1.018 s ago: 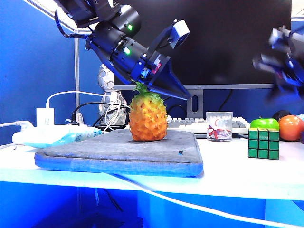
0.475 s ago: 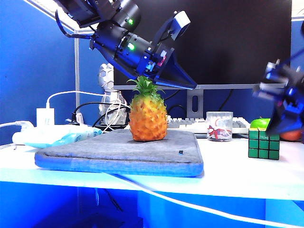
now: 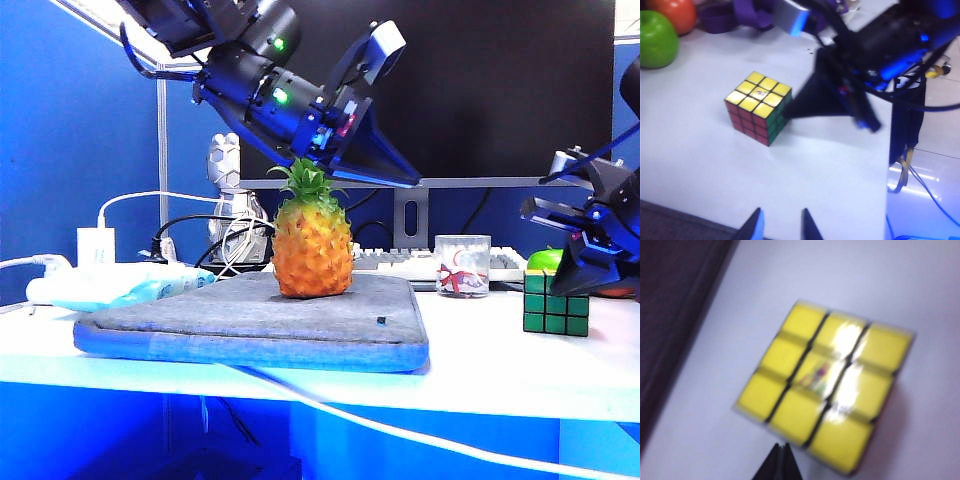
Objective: Rotate the Rubik's Cube so that its red face is facing towards you.
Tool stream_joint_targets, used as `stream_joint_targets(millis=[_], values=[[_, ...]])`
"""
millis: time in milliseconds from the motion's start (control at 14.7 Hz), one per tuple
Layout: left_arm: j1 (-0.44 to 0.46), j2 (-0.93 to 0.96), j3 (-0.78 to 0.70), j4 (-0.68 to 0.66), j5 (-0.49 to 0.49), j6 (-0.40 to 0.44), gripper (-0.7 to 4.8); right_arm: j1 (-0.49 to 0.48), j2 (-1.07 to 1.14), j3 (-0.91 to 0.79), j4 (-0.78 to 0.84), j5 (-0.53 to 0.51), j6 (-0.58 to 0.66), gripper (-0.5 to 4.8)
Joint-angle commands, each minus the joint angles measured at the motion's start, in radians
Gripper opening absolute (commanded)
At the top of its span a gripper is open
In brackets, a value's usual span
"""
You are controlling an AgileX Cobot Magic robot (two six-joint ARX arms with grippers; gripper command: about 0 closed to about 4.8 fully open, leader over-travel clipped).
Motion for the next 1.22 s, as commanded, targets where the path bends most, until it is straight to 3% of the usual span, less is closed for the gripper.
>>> stream_joint_targets(millis=[68, 611, 814, 1221], values=[[-0.005, -0.004, 0.004, -0.004, 0.008, -0.006, 1.11, -0.001, 0.005, 0.037, 0.016, 0.079, -0.047, -0.06], [-0.005, -0.004, 0.001, -0.019, 0.023, -0.023, 1.11, -0.040, 0.142, 0.211, -0.050, 0.246, -0.120, -0.06], [-0.010, -0.004, 0.001, -0.002, 0.023, -0.023, 1.11, -0.081, 0.150, 0.216, 0.025, 0.232, -0.121, -0.06], [-0.018, 0.002, 0.002, 0.011, 0.045, -0.027, 1.11, -0.117, 0.182, 0.352, -0.088, 0.232, -0.162, -0.06]])
